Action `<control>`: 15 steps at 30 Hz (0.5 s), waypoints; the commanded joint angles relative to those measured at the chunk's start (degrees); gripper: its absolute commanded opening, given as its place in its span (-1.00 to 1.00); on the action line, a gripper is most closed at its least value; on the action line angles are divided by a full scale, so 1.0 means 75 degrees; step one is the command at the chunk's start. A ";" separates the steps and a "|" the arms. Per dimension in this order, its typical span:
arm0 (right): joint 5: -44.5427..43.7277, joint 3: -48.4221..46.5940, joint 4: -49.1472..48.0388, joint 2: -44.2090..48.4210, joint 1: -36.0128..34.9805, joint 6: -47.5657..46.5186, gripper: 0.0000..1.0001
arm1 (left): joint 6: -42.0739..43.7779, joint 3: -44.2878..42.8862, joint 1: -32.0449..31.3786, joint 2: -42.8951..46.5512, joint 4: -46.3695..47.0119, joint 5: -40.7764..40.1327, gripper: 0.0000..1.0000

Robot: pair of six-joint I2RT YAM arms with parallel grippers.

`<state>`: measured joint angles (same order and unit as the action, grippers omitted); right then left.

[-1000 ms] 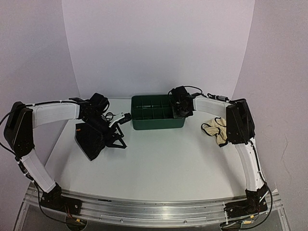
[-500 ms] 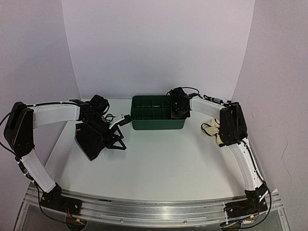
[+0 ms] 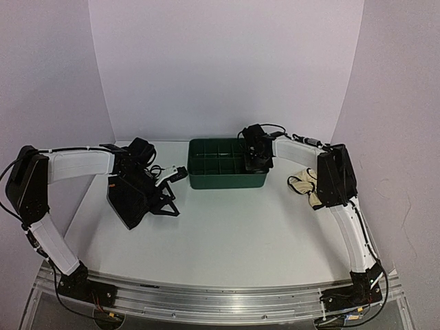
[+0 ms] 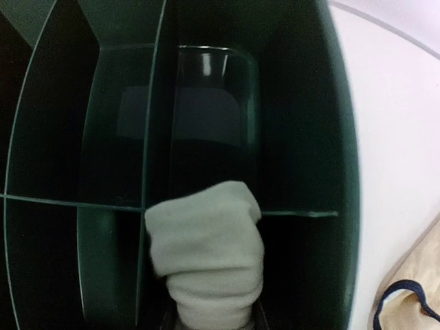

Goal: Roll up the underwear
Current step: Place the underwear in the storage box.

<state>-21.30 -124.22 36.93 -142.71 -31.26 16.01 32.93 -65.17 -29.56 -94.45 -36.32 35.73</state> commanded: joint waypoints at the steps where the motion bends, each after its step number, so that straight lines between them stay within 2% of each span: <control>1: -0.0088 -0.0170 0.1078 0.0299 -0.0071 -0.0835 -0.30 | -0.0057 0.0013 0.0012 0.0277 0.0212 -0.0024 0.74; 15: 0.0049 -0.0553 0.1088 0.0853 -0.0078 -0.1423 -0.10 | 0.0062 -0.0009 0.0015 0.0278 0.0262 -0.0111 0.75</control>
<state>-22.09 -125.77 42.47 -140.83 -31.70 7.00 33.01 -65.17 -29.56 -94.45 -35.45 35.27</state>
